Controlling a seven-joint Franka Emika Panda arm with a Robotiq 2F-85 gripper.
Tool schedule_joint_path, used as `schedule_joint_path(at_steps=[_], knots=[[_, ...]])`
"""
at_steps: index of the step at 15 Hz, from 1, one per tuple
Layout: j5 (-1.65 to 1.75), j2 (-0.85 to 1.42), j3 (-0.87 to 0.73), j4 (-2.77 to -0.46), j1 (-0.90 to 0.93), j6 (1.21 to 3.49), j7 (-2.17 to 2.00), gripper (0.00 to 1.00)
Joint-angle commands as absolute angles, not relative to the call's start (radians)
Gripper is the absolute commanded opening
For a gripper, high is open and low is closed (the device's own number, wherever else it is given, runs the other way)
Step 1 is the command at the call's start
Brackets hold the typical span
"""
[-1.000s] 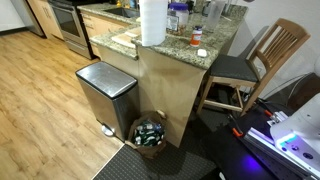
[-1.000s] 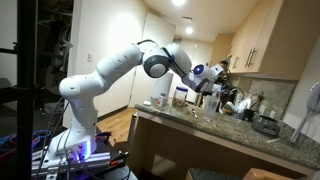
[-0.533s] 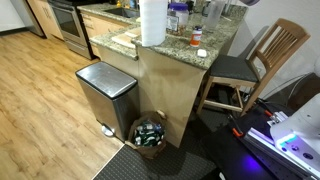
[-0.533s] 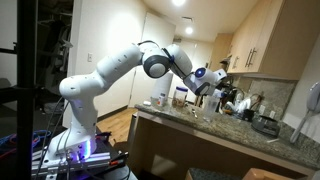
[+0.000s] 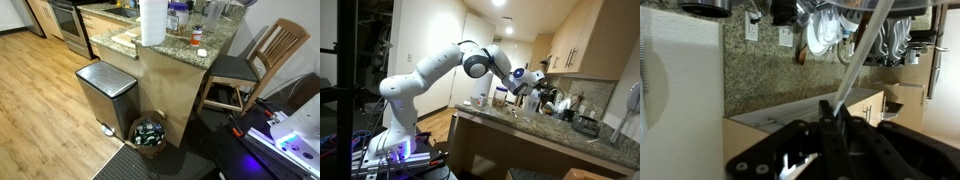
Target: Move the white object to the left then take the left spoon and put it in the clear cup
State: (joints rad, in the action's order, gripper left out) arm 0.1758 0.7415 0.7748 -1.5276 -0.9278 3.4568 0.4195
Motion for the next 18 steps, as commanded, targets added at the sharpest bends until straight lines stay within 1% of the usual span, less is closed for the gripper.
schedule_joint_path(at_steps=[1, 4, 9, 11, 13, 14, 18], knots=[[0.132, 0.755, 0.637, -1.409, -0.834, 3.457, 0.469, 0.00], [0.138, 0.780, 0.570, -1.327, -0.777, 3.457, 0.471, 0.00], [0.164, 0.749, 0.609, -1.383, -0.774, 3.456, 0.433, 0.00], [0.148, 0.739, 0.602, -1.400, -0.766, 3.456, 0.418, 0.00], [0.093, 0.712, 0.529, -1.416, -0.726, 3.456, 0.412, 0.00], [0.138, 0.746, 0.583, -1.384, -0.749, 3.456, 0.417, 0.00], [0.091, 0.733, 0.535, -1.388, -0.727, 3.433, 0.405, 0.00]])
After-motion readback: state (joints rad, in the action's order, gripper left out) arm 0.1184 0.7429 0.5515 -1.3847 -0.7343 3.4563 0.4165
